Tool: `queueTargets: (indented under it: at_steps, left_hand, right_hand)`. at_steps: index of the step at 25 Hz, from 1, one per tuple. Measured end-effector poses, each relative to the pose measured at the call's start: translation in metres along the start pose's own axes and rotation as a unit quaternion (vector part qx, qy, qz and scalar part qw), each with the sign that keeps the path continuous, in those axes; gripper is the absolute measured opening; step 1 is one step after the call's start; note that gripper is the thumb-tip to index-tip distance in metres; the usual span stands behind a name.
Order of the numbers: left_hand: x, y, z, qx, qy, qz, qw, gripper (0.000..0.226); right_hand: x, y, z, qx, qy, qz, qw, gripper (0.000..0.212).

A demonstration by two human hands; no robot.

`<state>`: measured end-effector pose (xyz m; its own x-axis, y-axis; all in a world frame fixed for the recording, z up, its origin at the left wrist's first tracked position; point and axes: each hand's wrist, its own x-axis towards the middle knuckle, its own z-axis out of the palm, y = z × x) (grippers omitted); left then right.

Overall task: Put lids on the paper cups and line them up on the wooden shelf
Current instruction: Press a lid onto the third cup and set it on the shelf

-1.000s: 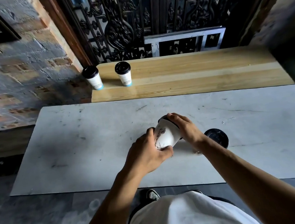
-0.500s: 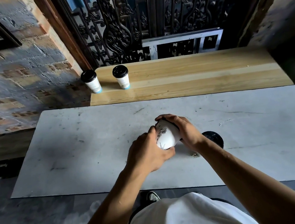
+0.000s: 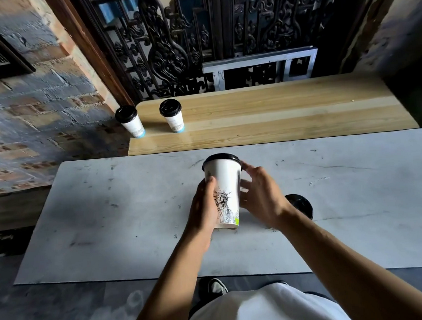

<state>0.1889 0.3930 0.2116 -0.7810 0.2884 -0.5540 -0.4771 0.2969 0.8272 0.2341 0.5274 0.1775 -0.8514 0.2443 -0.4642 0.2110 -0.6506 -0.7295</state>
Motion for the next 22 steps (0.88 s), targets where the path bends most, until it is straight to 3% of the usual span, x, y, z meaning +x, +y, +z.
queueTargets:
  at_steps: [7,11,15,17,22]
  left_hand:
    - [-0.003,-0.008,0.009,-0.111,0.014,-0.036,0.993,0.025]
    - [-0.004,-0.01,0.012,-0.097,0.012,-0.03,0.995,0.024]
    - [0.0,-0.008,0.003,0.017,-0.001,0.026,1.0,0.036]
    - [0.002,-0.01,-0.003,0.078,0.029,0.068,0.994,0.038]
    - [0.005,-0.013,-0.012,0.026,0.085,0.147,0.985,0.02]
  right_hand:
    - [-0.012,0.019,-0.003,0.03,-0.01,0.023,0.999,0.045]
    - [-0.012,0.018,-0.008,0.022,-0.009,0.029,0.999,0.041]
    - [-0.011,0.015,-0.011,0.023,-0.024,0.014,0.999,0.038]
    - [-0.012,0.013,-0.013,0.007,-0.023,0.008,1.0,0.042]
    - [-0.014,0.002,-0.009,-0.054,0.006,0.013,0.998,0.054]
